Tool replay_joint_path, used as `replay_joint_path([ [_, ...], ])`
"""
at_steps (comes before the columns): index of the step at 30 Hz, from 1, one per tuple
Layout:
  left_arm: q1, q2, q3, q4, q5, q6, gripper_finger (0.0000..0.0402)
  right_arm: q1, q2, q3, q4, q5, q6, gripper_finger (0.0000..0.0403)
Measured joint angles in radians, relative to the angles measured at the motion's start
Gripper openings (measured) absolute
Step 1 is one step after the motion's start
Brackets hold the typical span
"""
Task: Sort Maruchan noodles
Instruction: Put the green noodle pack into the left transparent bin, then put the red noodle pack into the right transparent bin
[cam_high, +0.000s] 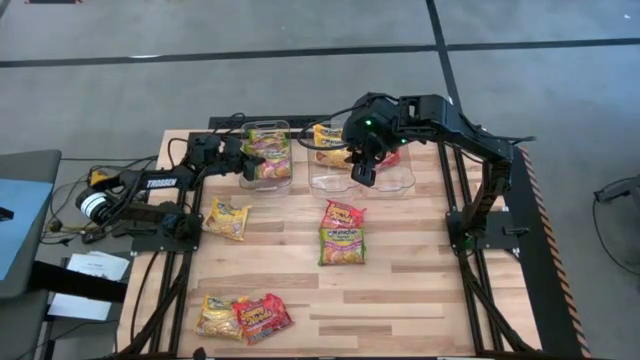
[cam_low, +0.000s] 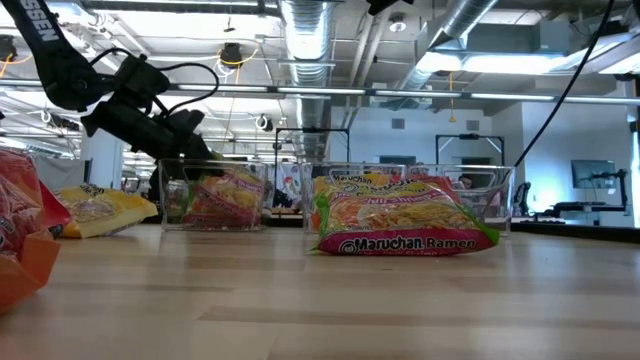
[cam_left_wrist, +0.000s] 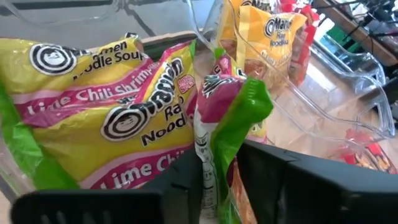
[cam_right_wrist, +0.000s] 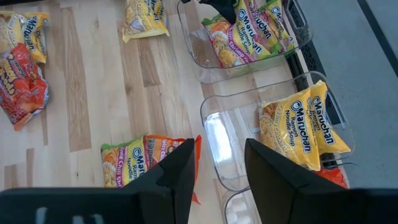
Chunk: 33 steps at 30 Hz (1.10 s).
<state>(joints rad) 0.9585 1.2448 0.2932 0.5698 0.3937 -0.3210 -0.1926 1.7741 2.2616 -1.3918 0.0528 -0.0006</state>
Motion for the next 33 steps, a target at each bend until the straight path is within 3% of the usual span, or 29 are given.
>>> replay_joint_path([
  [12, 0.003, -0.016, 0.0, 0.003, -0.001, -0.066, 0.0173, 0.0, 0.0, 0.0, -0.001, 0.0, 0.0, 0.0162],
  [22, 0.037, -0.091, -0.002, 0.001, 0.01, -0.069, 0.0178, 0.0, 0.0, 0.0, -0.039, 0.0, 0.001, 0.0162],
  [33, 0.063, -0.292, 0.011, -0.007, 0.021, -0.107, 0.0178, 0.003, 0.0, 0.0, -0.079, -0.002, 0.003, 0.0162],
])
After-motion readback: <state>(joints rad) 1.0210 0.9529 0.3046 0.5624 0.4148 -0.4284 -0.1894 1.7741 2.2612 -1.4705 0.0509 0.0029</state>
